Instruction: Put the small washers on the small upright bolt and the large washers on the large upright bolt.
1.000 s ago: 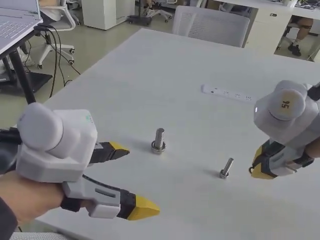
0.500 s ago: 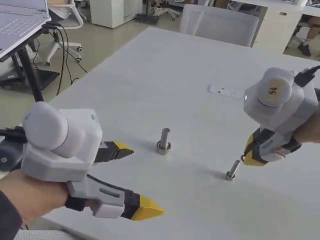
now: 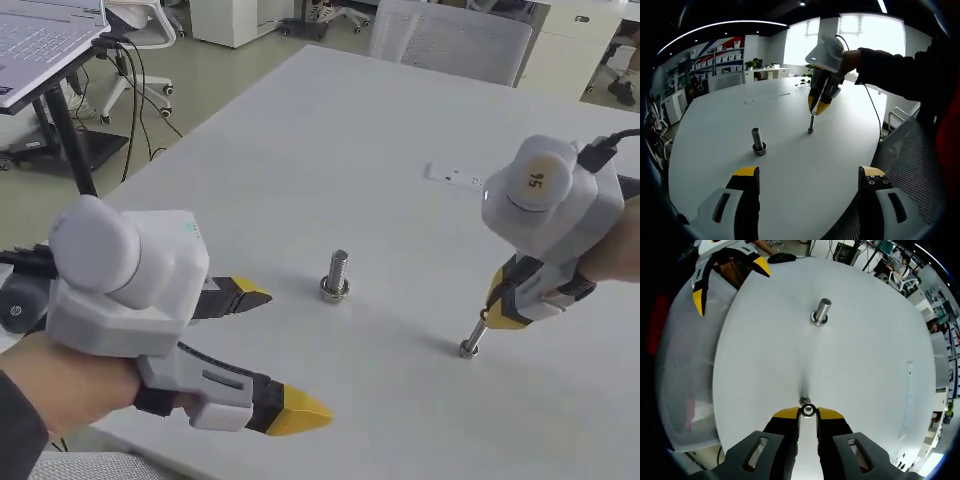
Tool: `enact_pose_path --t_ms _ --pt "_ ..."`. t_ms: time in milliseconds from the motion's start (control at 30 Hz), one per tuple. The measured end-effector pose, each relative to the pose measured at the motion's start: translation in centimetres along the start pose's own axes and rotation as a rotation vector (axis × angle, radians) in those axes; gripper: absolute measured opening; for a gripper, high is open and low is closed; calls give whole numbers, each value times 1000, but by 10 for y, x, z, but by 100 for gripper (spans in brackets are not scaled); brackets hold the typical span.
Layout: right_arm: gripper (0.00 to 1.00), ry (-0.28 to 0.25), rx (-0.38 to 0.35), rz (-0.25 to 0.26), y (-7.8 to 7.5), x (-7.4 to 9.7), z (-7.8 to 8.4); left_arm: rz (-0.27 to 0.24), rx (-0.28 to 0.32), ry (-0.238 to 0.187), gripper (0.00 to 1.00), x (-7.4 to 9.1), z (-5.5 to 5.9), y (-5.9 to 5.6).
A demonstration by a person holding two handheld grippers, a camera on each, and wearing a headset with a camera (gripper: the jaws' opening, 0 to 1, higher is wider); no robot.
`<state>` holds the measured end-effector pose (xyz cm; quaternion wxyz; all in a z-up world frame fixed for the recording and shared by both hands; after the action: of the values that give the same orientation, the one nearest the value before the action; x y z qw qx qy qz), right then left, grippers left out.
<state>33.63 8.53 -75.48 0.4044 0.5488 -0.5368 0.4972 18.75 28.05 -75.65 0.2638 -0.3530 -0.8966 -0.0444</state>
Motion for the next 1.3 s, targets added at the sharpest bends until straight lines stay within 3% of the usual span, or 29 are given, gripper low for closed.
enact_pose_path --t_ms 467,1300 --pt "14 6 -3 -17 0 -8 2 -1 2 5 80 1 1 0" --pt "14 16 -30 -64 -2 -43 8 -3 5 15 80 0 2 2"
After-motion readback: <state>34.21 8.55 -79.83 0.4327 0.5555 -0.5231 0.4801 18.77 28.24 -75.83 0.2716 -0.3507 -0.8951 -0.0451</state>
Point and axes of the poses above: the centre of the closed fingertips' face, and the gripper's own axes: x roughly backward along the fingers, y roughly to its left, z roughly out of its underside, the point moved 6 cm from there along x, roughly backward along the fingers, and after that the axes turned 2 degrees about -z, right-handed, at the moved point
